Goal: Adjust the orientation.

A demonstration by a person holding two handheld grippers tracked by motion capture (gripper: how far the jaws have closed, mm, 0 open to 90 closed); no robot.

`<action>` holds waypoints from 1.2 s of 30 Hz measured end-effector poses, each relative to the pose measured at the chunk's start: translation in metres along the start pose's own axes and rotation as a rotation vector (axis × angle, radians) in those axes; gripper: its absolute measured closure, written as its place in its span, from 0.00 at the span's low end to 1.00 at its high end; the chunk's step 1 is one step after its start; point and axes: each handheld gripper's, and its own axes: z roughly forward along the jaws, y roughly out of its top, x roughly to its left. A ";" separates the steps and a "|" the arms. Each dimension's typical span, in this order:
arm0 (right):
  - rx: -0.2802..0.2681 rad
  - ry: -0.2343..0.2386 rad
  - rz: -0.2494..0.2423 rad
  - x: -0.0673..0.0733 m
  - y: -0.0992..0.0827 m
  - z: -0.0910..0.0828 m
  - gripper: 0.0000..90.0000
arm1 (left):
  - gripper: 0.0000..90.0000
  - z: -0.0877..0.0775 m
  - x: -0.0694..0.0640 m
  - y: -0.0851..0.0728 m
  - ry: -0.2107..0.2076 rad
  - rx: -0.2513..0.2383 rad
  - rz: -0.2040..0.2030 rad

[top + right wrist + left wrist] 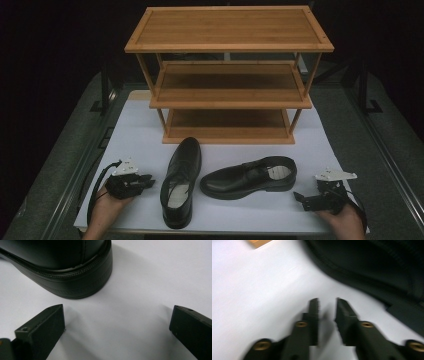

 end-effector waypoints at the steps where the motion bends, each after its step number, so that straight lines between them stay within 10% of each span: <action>1: 0.000 0.000 0.001 0.000 0.000 0.000 0.00 | 0.62 -0.002 0.001 -0.002 0.007 0.006 -0.011; 8: 0.000 0.000 0.000 0.000 0.000 0.000 0.00 | 0.22 -0.019 -0.002 -0.018 0.074 0.005 -0.019; 15: 0.000 0.000 0.000 0.000 0.000 0.000 0.00 | 0.02 -0.019 -0.001 -0.039 0.084 0.027 -0.046; 36: -0.030 0.002 0.015 -0.011 0.016 -0.008 0.11 | 0.00 -0.018 -0.001 -0.043 0.092 0.004 -0.036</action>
